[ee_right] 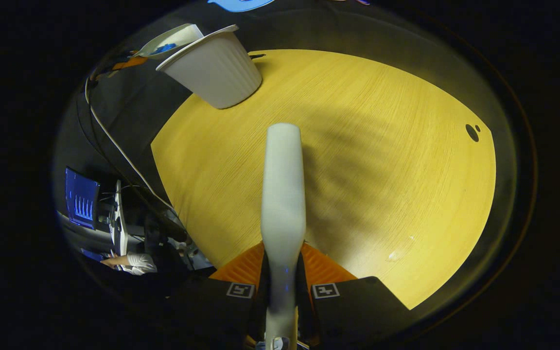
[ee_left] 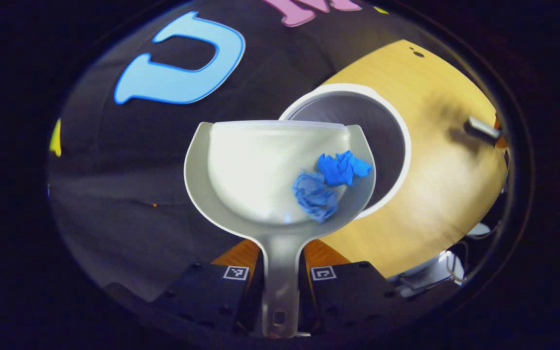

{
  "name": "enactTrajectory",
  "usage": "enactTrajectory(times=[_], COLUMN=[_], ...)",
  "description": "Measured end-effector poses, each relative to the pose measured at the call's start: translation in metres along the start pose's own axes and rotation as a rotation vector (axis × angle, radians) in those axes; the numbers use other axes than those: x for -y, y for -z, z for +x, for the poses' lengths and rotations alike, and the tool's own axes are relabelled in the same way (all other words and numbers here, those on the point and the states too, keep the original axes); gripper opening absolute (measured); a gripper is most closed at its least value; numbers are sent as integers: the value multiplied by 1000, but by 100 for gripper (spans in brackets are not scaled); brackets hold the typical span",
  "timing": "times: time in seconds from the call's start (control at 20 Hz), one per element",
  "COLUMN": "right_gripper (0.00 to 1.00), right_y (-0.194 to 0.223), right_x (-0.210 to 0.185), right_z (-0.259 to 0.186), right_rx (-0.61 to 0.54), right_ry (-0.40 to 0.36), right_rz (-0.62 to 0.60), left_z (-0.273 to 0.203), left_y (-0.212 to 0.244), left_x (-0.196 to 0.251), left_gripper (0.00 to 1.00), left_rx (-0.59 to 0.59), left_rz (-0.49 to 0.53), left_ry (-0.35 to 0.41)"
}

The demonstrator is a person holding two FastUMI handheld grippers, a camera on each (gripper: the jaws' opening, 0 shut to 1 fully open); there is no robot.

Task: Pick up the small broom and dustpan from the desktop, sweep the trash into the dustpan with the broom, and then empty the trash into the garbage bin.

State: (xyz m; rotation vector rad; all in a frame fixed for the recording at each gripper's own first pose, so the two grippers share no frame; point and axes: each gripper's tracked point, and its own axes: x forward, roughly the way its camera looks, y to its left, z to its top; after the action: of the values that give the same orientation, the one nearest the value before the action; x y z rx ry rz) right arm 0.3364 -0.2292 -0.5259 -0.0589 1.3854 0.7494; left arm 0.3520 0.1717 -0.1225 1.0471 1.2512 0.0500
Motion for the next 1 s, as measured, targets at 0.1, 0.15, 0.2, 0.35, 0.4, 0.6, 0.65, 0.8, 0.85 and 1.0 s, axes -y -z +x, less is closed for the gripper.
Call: enactTrajectory(times=[0.1, 0.15, 0.2, 0.35, 0.4, 0.6, 0.65, 0.8, 0.85, 1.0], right_gripper=[29, 29, 29, 29, 29, 29, 29, 25, 29, 29], right_y=[2, 2, 3, 6, 8, 9, 10, 11, 12, 13], right_x=[2, 2, 3, 5, 6, 13, 16, 31, 35, 45], right_z=[1, 1, 4, 9, 11, 13, 13, 8, 7, 6], right_rx=[11, 14, 15, 10, 8, 13, 16, 34, 35, 49], right_ry=[-10, -12, -14, -13, -12, 12, 26, 75, 92, 142], right_rz=[19, 24, 26, 48, 57, 79, 91, 148, 171, 239], left_z=[-7, -8, -7, -4, -6, -9, -11, -22, -25, -31], left_y=[1, 0, 2, 7, 7, -1, -3, -26, -32, -60], left_x=[0, 0, 0, -5, -6, 0, -5, -2, 0, 32], left_gripper=[30, 30, 30, 30, 30, 30, 30, 29, 29, 30], left_rx=[-32, -41, -45, -44, -44, 40, 77, 256, 317, 497], left_rz=[117, 151, 161, 159, 155, 41, -16, -184, -216, -264], left_ry=[-35, -37, -30, -22, -40, -66, -53, -21, -6, 104])
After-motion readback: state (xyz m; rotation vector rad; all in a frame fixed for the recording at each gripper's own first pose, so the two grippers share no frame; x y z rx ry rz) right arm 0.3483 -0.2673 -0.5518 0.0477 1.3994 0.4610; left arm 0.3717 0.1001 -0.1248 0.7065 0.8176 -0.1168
